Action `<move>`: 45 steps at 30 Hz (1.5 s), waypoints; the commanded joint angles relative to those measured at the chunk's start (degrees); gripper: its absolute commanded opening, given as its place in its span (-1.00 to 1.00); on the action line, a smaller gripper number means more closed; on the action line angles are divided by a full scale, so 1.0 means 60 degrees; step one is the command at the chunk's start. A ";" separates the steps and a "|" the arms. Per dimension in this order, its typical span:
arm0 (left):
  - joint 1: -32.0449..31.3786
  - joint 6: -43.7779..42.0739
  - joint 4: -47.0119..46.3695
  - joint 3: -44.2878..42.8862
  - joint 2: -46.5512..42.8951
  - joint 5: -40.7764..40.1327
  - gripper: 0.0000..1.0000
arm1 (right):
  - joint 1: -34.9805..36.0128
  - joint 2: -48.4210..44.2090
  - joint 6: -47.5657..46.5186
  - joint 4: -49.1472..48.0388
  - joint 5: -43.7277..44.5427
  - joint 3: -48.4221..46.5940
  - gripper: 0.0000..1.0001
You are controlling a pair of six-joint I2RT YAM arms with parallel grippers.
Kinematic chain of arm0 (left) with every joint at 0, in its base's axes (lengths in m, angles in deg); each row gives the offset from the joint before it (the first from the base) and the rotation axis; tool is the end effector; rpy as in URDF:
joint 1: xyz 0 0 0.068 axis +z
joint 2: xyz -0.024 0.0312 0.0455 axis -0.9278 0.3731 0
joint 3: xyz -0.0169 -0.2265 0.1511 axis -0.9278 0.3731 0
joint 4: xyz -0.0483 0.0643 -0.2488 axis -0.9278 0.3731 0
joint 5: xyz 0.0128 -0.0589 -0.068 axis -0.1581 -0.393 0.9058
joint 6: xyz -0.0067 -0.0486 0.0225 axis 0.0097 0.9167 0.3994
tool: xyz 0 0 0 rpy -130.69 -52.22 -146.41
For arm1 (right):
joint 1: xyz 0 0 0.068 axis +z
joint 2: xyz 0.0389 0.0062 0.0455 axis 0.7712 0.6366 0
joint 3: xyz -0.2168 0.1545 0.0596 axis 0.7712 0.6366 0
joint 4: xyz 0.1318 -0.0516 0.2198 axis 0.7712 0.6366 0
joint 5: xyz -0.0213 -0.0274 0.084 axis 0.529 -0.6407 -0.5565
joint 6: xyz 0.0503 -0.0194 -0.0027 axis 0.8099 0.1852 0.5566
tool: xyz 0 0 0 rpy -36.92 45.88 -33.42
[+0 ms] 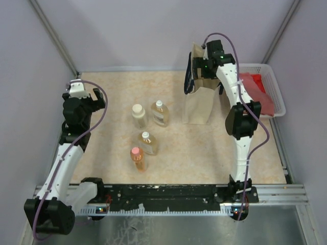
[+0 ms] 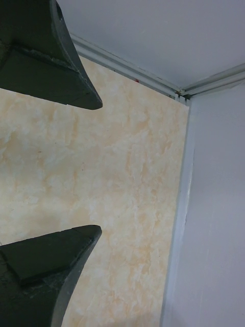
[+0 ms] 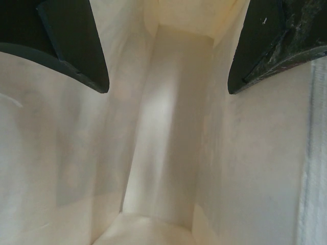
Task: Place the personal care products into the canvas bag
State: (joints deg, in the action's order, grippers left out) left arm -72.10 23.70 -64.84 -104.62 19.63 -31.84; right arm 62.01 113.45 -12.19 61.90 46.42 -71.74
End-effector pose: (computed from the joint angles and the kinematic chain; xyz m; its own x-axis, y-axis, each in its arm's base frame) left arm 0.2267 -0.0082 0.3385 -0.0834 -0.0302 -0.9961 -0.1481 0.9888 -0.0175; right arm 0.4796 0.0990 0.3267 -0.7391 -0.0525 -0.6715 -0.1471 0.9855 0.0849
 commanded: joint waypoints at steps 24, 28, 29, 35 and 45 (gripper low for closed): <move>0.0016 0.0182 0.0159 0.0098 -0.0386 0.0781 1.00 | 0.1906 -0.6388 0.0985 0.0369 0.1379 0.8115 0.99; 0.0014 0.0415 0.0032 0.0088 -0.0375 0.1216 1.00 | 0.2249 -0.7134 0.1370 0.0523 0.1346 0.8994 0.99; 0.0010 0.0420 0.0007 0.0093 -0.0384 0.1346 1.00 | 0.2363 -0.7293 0.1474 0.0521 0.1327 0.9197 0.99; 0.0019 0.0322 -0.0092 0.0109 -0.0330 0.1970 1.00 | 0.3058 -0.8063 0.2263 0.0514 0.1327 1.0318 0.99; 0.0009 0.0310 -0.0425 -0.0169 0.0024 0.3593 1.00 | 0.3377 -0.8467 0.2356 0.1700 0.2293 0.9050 0.99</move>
State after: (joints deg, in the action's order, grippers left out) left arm -72.10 25.82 -66.06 -103.22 18.10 -17.78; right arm 81.59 64.86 1.85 67.93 55.21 -8.81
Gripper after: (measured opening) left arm 0.998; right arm 0.992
